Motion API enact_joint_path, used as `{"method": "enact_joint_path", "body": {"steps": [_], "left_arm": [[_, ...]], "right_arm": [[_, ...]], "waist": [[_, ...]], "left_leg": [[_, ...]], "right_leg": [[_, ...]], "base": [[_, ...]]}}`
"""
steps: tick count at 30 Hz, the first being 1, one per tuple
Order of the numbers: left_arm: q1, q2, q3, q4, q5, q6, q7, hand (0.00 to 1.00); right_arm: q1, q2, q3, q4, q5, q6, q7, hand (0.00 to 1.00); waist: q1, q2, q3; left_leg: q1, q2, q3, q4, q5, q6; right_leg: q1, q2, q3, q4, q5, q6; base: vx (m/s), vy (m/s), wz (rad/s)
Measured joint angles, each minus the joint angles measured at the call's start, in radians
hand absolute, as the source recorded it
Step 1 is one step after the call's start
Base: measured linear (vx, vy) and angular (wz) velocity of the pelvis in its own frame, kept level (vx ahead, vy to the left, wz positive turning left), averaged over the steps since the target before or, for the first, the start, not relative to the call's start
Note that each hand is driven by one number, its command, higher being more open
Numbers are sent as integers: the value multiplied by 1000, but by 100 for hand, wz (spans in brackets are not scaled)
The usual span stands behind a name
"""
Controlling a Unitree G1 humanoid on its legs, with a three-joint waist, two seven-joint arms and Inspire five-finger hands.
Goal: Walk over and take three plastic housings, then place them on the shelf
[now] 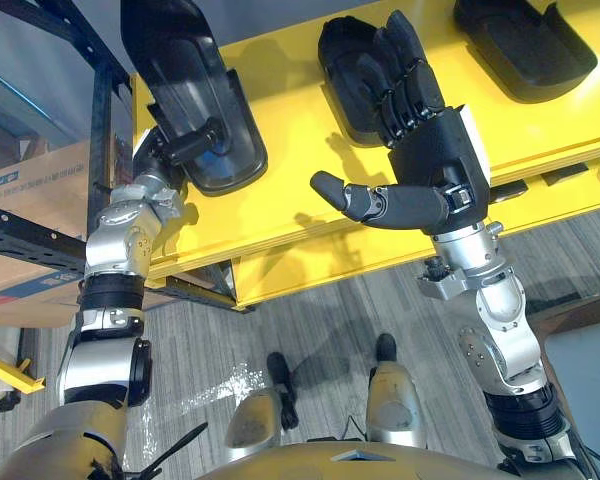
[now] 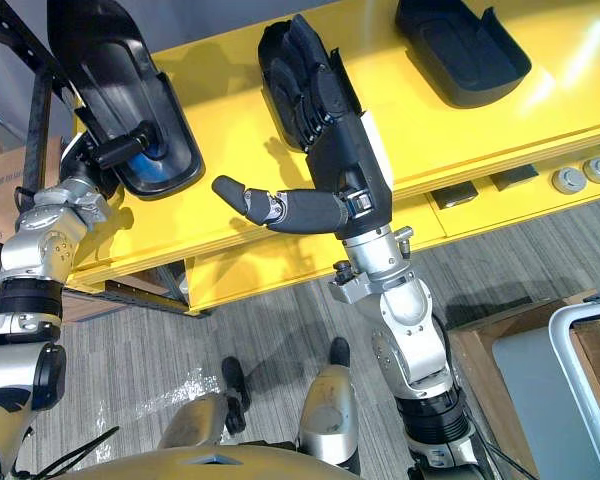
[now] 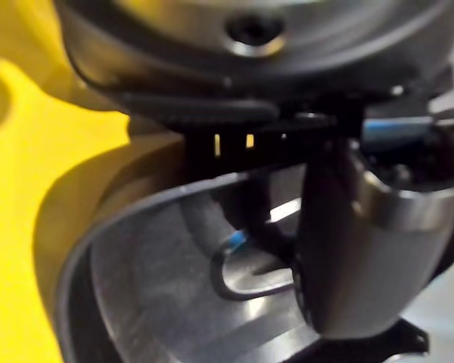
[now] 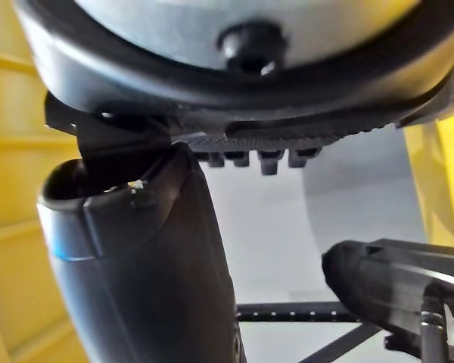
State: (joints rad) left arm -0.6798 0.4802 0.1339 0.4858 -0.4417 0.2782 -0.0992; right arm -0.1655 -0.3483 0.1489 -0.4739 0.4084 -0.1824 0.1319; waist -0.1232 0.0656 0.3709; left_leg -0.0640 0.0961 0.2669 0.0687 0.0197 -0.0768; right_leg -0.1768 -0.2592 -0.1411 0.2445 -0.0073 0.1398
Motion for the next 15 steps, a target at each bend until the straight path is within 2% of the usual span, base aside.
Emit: {"method": "enact_joint_path", "body": {"steps": [7,15], "left_arm": [[-30,3,-41,-2,49,-32,81,100],[-31,10,-62,7,100,-37,86,100]], "right_arm": [[-7,0,0,-3,0,0,-23,100],[-6,3,0,-3,0,0,-29,100]], "waist": [[6,-6,7],[6,-7,9]], "left_leg": [[-32,3,5,35,-5,2],[-13,3,14,34,-13,-1]], "right_leg": [[-26,-2,8,15,3,-4],[-11,-2,13,14,3,-3]], "base": [[0,0,0],[-2,-2,-2]]}}
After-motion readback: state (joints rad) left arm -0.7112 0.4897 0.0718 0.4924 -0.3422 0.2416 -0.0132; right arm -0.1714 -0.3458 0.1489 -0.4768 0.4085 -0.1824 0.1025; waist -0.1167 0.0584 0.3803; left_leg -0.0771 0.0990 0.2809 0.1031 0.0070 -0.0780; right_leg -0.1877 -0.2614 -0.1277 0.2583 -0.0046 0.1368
